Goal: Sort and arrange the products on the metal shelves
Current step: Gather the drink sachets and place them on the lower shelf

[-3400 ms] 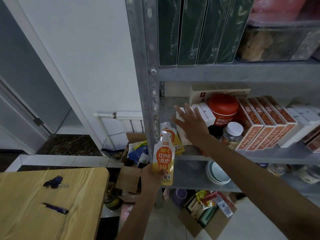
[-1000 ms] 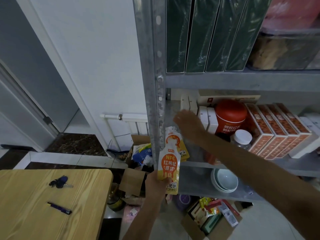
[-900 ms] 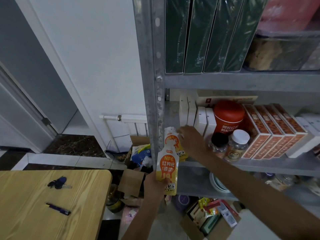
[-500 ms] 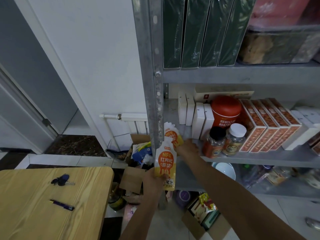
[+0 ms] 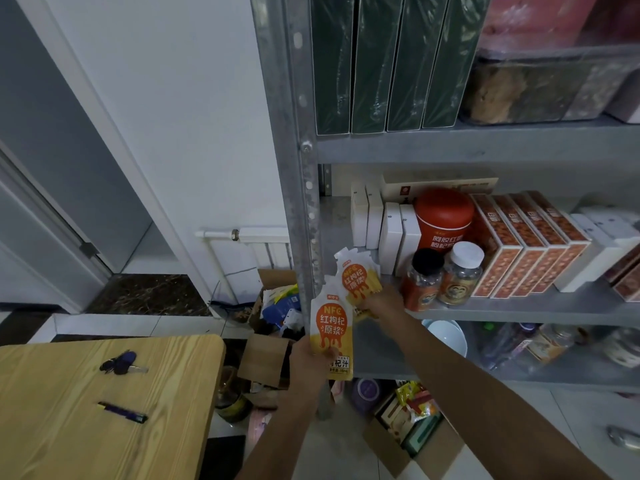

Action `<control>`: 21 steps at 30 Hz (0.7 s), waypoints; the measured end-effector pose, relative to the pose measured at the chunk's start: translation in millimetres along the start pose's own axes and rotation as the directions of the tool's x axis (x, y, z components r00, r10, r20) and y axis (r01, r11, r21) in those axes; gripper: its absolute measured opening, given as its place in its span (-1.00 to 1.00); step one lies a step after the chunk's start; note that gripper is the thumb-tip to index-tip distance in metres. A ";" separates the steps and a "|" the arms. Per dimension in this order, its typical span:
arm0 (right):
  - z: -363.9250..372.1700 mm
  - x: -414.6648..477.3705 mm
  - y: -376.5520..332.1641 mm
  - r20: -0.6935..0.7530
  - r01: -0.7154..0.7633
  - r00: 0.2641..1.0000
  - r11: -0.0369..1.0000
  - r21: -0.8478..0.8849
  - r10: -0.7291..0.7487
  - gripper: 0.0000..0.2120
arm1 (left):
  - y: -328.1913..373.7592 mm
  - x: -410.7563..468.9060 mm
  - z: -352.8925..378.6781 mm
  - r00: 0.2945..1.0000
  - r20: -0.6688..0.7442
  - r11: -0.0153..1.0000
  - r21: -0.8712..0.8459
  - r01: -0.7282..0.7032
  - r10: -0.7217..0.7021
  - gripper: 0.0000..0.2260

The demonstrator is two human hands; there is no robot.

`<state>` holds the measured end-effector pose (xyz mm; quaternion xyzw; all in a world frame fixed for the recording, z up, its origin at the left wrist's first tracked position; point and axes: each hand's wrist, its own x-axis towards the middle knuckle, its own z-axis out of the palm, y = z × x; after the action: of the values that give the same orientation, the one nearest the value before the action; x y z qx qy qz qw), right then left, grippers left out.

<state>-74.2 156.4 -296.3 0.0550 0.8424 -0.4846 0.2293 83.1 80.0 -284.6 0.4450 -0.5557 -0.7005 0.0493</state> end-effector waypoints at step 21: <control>-7.1 -35.8 29.4 -0.290 0.155 0.898 0.855 -0.495 -0.331 -0.50 | 39.9 43.9 52.3 0.957 0.104 0.896 -0.335 0.291 -0.271 -0.64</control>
<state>-35.4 182.4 -300.9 -0.0205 0.9604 -0.2777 0.0108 4.3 78.6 -277.4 0.4855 -0.3548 -0.7989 0.0099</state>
